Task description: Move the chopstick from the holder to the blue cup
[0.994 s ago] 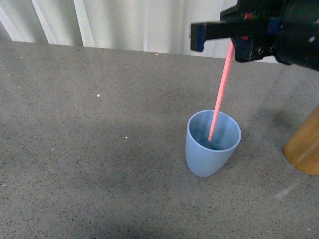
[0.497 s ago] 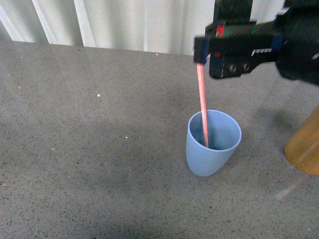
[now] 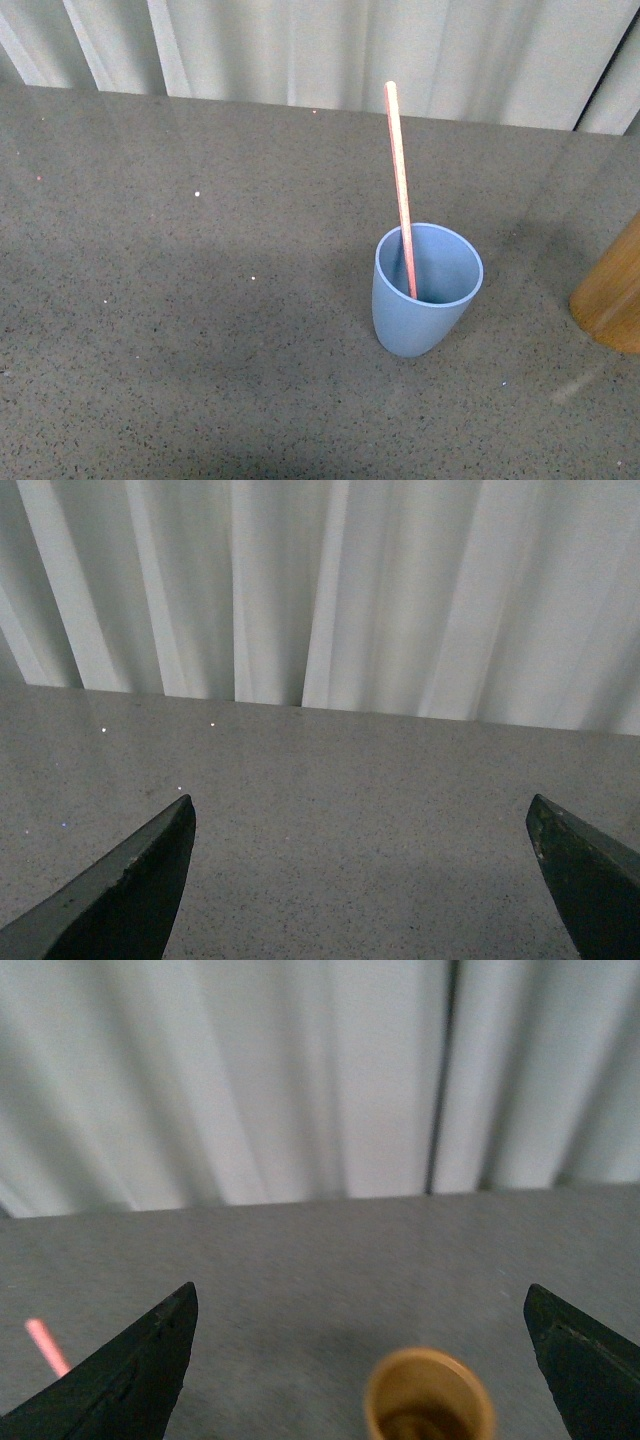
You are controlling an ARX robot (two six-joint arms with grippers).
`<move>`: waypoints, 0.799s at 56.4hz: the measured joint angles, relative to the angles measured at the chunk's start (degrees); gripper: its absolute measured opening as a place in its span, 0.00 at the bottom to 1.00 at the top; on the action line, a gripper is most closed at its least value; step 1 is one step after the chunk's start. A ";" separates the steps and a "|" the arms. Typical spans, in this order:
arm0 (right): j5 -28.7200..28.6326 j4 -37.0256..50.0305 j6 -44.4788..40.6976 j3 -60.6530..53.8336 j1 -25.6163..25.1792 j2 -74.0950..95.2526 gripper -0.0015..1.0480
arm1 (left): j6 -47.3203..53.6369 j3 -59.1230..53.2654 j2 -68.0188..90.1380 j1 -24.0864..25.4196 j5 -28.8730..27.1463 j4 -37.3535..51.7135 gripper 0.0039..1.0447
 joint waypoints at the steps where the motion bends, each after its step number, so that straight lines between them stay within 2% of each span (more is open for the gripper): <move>1: -0.13 -2.62 0.37 -0.85 -0.46 -2.54 0.90 | 0.00 0.00 0.00 0.00 0.00 0.00 0.94; 7: -1.73 -14.23 1.14 -5.14 0.02 -14.97 0.90 | 0.00 0.00 0.00 0.00 0.02 0.00 0.94; 14: -8.02 -4.26 -4.72 -12.83 -0.48 -28.26 0.74 | 0.00 0.00 0.00 0.00 0.00 0.00 0.94; 17: -13.92 -2.58 -6.78 -13.99 -4.74 -31.80 0.64 | 0.00 0.00 0.02 0.00 -0.11 0.00 0.94; 19: -15.56 -2.32 -7.41 -14.36 -6.91 -32.52 0.59 | 0.02 0.00 0.02 0.00 -0.07 0.00 0.94; 23: -15.85 -2.14 -8.15 -15.52 -9.27 -33.33 0.47 | 0.00 0.00 -0.04 0.00 0.07 0.00 0.94; 38: -16.46 -1.62 -9.05 -17.84 -9.70 -35.04 0.05 | 0.02 0.00 -0.04 0.00 0.04 0.00 0.94; 40: -16.48 -1.62 -9.27 -18.01 -9.70 -35.19 0.00 | 0.02 0.02 -0.04 0.00 0.04 0.00 0.94; 45: -16.46 -1.51 -9.20 -18.60 -9.73 -35.56 0.01 | 0.02 0.00 -0.04 0.00 0.04 0.00 0.94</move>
